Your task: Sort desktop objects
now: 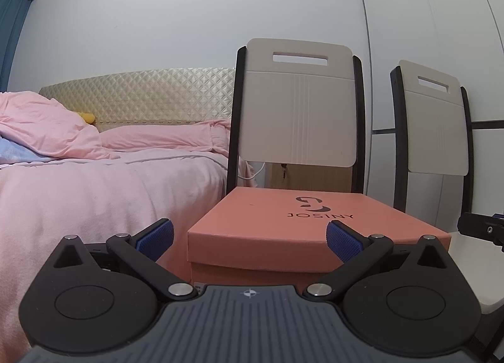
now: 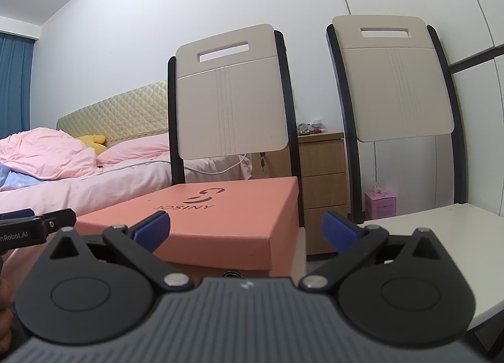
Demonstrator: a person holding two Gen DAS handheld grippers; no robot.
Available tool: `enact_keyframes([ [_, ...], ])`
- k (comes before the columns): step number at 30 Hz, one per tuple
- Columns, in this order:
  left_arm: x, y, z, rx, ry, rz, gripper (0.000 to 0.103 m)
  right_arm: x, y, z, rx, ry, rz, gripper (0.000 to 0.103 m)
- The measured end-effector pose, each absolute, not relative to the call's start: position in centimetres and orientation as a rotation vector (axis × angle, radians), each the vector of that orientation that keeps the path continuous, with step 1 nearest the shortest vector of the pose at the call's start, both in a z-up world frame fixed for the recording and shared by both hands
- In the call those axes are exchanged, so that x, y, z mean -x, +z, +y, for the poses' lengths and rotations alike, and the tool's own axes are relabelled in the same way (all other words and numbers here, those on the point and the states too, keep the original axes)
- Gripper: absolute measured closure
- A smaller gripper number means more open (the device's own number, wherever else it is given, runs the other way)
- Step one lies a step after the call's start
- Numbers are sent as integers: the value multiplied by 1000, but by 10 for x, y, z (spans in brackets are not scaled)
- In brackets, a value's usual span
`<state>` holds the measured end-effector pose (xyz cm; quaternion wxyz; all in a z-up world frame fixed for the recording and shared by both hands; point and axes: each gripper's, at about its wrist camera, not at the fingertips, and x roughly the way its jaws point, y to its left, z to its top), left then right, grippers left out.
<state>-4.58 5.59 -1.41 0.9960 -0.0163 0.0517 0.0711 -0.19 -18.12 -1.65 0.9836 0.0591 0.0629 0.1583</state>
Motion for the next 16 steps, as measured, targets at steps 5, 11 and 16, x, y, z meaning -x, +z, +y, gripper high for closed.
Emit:
enact_keyframes([
  [5,46,-14,57,31,141,104,0,1,-16,-181,-116,317,126,0],
  [11,45,-14,57,30,141,104,0,0,-16,-182,-115,316,126,0],
  [16,45,-14,58,36,146,104,0,0,-15,-182,-115,313,125,0],
])
